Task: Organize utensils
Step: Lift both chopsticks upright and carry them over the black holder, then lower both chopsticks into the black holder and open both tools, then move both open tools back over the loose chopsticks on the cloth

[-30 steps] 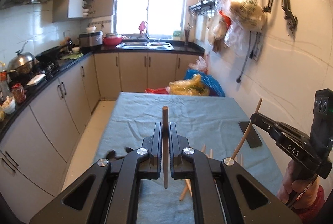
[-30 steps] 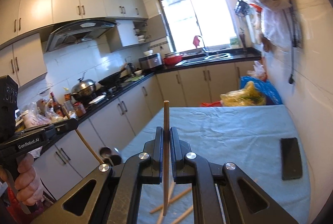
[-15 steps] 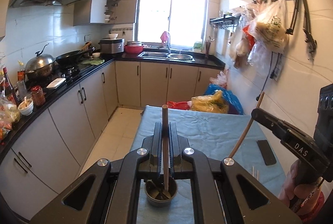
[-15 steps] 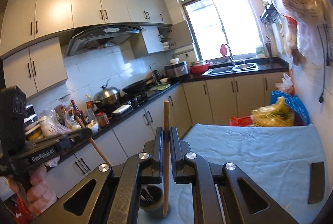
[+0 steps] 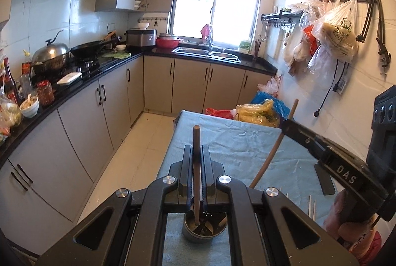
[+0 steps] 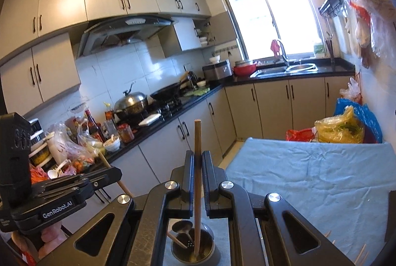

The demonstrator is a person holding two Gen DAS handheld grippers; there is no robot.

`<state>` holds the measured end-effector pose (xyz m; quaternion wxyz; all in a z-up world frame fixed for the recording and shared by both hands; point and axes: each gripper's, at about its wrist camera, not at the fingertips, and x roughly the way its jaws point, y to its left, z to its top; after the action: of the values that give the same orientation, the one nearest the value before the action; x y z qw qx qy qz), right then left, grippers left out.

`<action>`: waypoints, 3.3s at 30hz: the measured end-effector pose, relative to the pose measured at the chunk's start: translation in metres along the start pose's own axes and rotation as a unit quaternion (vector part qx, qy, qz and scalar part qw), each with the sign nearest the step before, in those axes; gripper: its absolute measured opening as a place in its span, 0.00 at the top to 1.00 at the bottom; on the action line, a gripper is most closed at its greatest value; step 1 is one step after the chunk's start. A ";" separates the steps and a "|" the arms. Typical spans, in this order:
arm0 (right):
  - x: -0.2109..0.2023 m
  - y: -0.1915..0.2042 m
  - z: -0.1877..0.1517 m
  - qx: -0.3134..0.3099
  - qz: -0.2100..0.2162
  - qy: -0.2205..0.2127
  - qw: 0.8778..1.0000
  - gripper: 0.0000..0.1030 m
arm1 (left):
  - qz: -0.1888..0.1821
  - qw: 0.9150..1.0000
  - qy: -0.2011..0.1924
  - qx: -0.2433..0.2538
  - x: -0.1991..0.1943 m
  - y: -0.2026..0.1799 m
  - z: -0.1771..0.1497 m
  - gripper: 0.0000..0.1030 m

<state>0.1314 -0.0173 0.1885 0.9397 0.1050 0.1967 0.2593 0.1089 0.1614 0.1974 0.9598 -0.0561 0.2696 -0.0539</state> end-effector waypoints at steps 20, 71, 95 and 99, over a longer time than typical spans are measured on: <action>0.065 -0.013 -0.048 -0.013 -0.024 0.080 0.996 0.94 | 0.002 0.998 0.057 -0.014 0.057 0.020 -0.028 0.95; -0.007 -0.036 -0.078 -0.060 -0.154 0.079 0.983 0.56 | 0.024 0.999 0.010 0.030 0.015 -0.022 -0.062 0.67; -0.124 -0.133 -0.155 -0.069 -0.339 0.072 0.936 0.46 | -0.024 0.987 0.089 0.129 0.048 -0.158 -0.145 0.64; -0.133 -0.143 -0.162 -0.063 -0.351 0.075 0.931 0.46 | -0.026 0.984 0.099 0.143 0.053 -0.173 -0.153 0.64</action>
<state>0.0217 -0.1934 0.0420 0.9579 -0.0503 0.2744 -0.0678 0.0607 -0.0282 0.0641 0.9248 0.0808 0.3511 -0.1220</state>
